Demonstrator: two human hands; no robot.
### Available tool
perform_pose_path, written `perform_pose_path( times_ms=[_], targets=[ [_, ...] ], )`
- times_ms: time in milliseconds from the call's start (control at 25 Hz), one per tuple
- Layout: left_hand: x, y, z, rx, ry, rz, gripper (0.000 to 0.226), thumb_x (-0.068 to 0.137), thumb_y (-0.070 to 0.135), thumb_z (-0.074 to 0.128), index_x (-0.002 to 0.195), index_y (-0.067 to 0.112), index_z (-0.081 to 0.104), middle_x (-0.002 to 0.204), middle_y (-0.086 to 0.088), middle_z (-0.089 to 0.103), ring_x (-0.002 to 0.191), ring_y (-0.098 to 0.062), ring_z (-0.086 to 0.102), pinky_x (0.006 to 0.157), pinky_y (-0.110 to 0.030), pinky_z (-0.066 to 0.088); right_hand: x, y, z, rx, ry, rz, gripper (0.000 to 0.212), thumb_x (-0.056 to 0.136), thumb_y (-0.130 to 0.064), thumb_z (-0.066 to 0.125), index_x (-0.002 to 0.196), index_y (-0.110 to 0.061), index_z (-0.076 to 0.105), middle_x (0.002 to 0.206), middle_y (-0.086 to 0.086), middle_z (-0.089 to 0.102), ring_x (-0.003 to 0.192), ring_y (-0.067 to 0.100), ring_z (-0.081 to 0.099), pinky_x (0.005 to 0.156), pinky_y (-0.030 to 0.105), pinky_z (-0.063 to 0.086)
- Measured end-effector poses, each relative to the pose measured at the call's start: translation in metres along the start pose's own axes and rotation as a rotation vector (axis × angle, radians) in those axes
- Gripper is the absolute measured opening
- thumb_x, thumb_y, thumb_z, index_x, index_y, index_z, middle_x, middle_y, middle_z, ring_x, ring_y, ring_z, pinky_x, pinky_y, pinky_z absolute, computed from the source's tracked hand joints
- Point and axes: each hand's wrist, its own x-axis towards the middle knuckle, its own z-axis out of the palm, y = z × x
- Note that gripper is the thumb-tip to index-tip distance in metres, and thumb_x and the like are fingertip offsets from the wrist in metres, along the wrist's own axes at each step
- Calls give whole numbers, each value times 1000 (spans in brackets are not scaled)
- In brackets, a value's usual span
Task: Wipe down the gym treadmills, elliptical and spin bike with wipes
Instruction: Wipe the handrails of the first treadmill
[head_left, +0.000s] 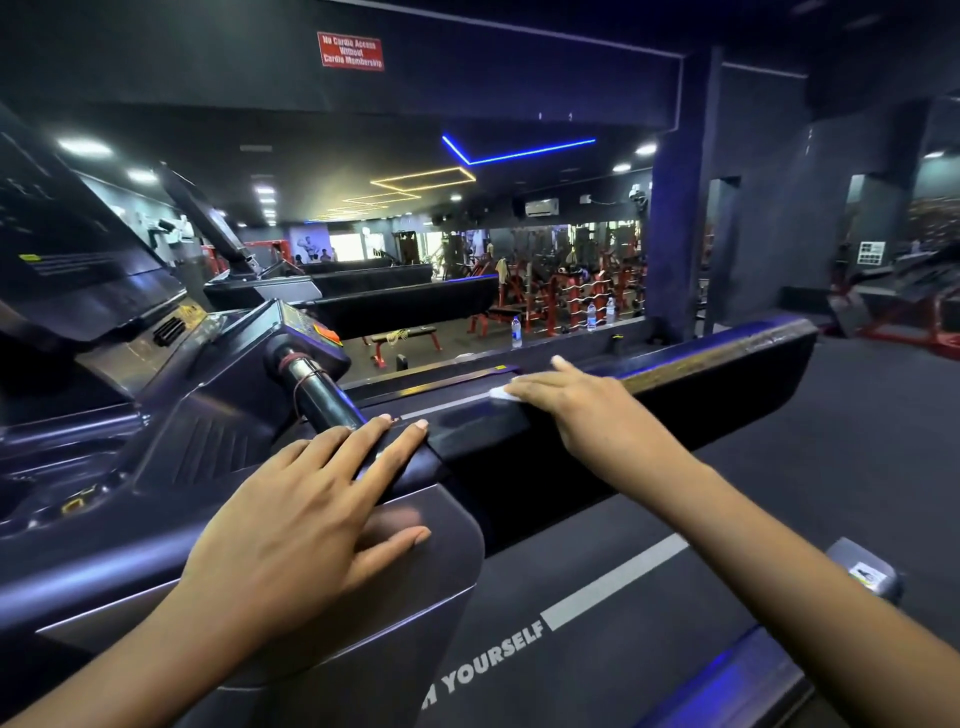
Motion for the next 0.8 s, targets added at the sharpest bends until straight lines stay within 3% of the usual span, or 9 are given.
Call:
perform_pose_path(
  times_ms=[80,160,320,440,520,600,680,800],
  targets=[
    [0,-1,-1,-1,-5,3,74,88,63,30,137,11,47,122,-12,62,97,-29,63,81,-40,49,2,28,0,-44,-43,117,56,88,5,37,135,-24,48,140,-3,47,138,29,29,107,38,32],
    [0,0,-1,1,-11,-1,74,88,64,30,137,11,48,122,-12,62,97,-29,63,80,-40,49,2,33,1,-22,58,162,50,87,0,35,129,-18,54,135,1,53,131,30,40,109,41,30],
    [1,0,-2,-13,-16,-1,74,87,63,31,134,11,52,121,-12,62,96,-29,64,76,-40,53,-12,-31,24,57,398,-100,52,77,-5,29,115,-4,64,116,11,65,107,26,62,102,43,41],
    [2,0,-3,-13,-17,7,74,86,63,30,133,11,54,120,-11,63,97,-29,65,76,-39,53,-28,-51,45,50,513,-210,45,93,2,24,118,0,61,122,13,61,117,22,56,106,36,35],
    [2,0,-4,-38,-23,-6,74,87,65,26,132,13,54,120,-9,64,98,-27,66,77,-37,54,-33,-27,52,25,576,-126,47,98,1,18,124,0,58,128,12,58,123,22,51,108,37,34],
    [6,1,-5,-87,-25,-26,75,90,67,18,131,17,55,117,-6,65,95,-24,67,74,-34,55,-40,-4,58,1,611,-19,44,92,9,31,127,-2,55,131,10,55,126,20,48,108,37,33],
    [16,2,-7,-130,-23,-12,72,90,66,17,131,19,55,115,-2,66,92,-20,68,68,-30,55,-46,16,61,11,613,64,53,83,19,43,130,-4,52,134,8,53,129,18,45,109,38,33],
    [40,7,-3,-154,3,83,73,89,68,16,138,22,45,118,0,64,93,-18,68,66,-27,56,-50,37,60,51,673,226,61,77,24,45,131,-5,52,135,8,53,129,17,44,109,37,32]
  ],
)
